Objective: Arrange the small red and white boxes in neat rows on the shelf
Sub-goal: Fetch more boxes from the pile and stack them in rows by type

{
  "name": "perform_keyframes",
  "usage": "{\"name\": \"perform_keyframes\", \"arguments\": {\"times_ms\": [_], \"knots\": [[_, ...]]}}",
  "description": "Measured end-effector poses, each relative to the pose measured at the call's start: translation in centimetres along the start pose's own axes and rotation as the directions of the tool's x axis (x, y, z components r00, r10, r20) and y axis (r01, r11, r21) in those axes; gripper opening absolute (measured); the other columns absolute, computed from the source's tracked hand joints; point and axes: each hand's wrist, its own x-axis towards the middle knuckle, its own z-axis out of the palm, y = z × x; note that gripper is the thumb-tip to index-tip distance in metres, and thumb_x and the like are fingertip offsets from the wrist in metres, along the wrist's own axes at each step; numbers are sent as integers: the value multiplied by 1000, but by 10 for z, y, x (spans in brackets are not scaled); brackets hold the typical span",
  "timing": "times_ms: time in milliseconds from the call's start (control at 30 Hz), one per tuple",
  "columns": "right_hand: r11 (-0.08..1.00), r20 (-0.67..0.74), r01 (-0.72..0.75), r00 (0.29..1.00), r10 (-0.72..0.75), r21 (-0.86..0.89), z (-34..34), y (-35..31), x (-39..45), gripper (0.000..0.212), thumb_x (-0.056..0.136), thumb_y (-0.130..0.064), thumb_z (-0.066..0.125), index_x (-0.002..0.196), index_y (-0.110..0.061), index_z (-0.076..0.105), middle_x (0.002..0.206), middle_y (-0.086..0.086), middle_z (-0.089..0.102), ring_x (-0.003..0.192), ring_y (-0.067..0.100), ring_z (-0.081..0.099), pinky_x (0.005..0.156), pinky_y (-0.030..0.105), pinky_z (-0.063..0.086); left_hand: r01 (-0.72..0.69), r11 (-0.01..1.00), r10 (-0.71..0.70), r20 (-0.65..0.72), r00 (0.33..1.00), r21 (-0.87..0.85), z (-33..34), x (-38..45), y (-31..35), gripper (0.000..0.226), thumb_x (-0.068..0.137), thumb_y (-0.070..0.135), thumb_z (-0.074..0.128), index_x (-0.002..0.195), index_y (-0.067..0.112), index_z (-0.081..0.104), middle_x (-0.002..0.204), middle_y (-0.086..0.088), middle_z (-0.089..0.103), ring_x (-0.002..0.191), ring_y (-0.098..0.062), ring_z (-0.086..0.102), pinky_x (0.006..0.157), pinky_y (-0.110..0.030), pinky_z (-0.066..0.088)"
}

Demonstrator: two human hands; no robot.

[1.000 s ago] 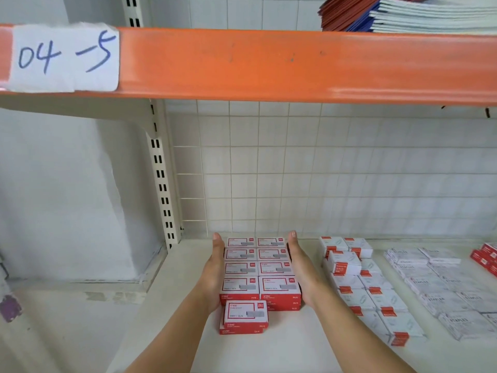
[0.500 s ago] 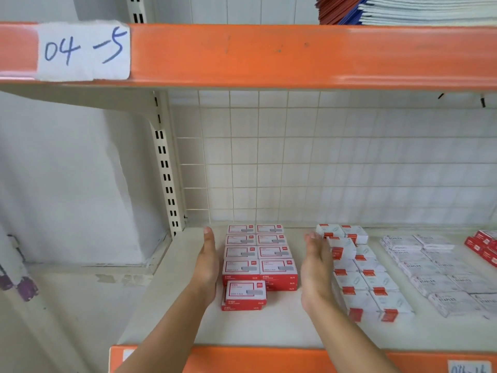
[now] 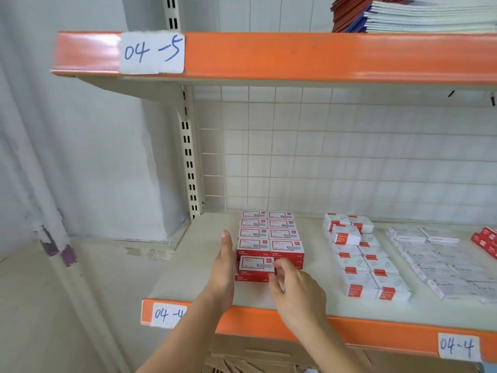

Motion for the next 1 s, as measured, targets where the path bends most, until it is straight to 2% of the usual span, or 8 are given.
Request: {"name": "perform_keyframes", "arguments": {"times_ms": [133, 333, 467, 533, 633, 733, 900, 1000], "knots": [[998, -20, 62, 998, -62, -11, 6, -2, -3, 32, 95, -44, 40, 124, -33, 46, 112, -16, 66, 96, 7, 64, 73, 20, 44, 9, 1000, -11, 93, 996, 20, 1, -7, 3, 64, 92, 63, 13, 107, 31, 67, 106, 7, 72, 101, -5, 66, 91, -26, 44], [994, 2, 112, 994, -112, -2, 9, 0, -6, 39, 93, -46, 42, 130, -33, 44, 115, -16, 64, 97, 9, 62, 80, 22, 45, 9, 997, -15, 84, 996, 74, 1, -8, 2, 54, 90, 64, 14, 105, 40, 60, 102, 16, 71, 99, 1, 64, 89, -21, 42], [986, -295, 67, 955, -19, 153, -2, 9, 0, 19, 89, -27, 59, 107, -24, 60, 94, -14, 65, 89, 12, 61, 67, 21, 43, -6, 999, 7, -24, 1000, 52, -2, 0, 0, 53, 91, 64, 18, 121, 34, 50, 101, 24, 65, 87, 8, 62, 92, -20, 37], [942, -387, 5, 912, 134, 337, -8, 18, 14, 23, 90, -17, 59, 112, -17, 59, 102, -9, 62, 99, 16, 60, 75, 25, 45, 17, 1000, -16, -57, 998, 21, -5, 7, 5, 67, 92, 64, 19, 144, 25, 34, 125, 13, 58, 103, -4, 58, 95, -25, 34], [730, -34, -234, 942, 333, 643, -24, 19, 39, 49, 99, -32, 43, 145, -18, 33, 147, -2, 40, 135, 17, 37, 110, 34, 30, 83, 996, -84, -46, 995, -18, -3, 14, 12, 68, 92, 64, 18, 142, 23, 37, 129, -2, 58, 88, -4, 60, 71, -17, 49], [647, 210, -420, 901, 379, 636, -26, 19, 57, 60, 99, -47, 29, 152, -23, 15, 156, -4, 23, 142, 14, 21, 110, 29, 22, 108, 994, -108, -14, 994, 14, 1, 23, 17, 52, 91, 66, 16, 96, 34, 56, 78, 12, 72, 63, -6, 69, 47, -20, 52], [495, 327, -492, 863, 385, 716, -8, 21, 77, 65, 95, -58, 26, 150, -24, 21, 150, 2, 37, 137, 22, 36, 114, 43, 26, 112, 992, -114, 44, 992, 57, 2, 31, 16, 50, 90, 66, 13, 83, 39, 55, 70, 16, 72, 67, -8, 71, 56, -23, 53], [509, 312, -476, 873, 376, 717, 1, 18, 79, 66, 93, -61, 27, 149, -24, 24, 148, 1, 41, 135, 21, 39, 111, 42, 28, 120, 990, -126, 85, 988, 73, 1, 29, 16, 52, 88, 68, 13, 87, 40, 57, 76, 16, 73, 74, -8, 71, 64, -27, 54]]}}
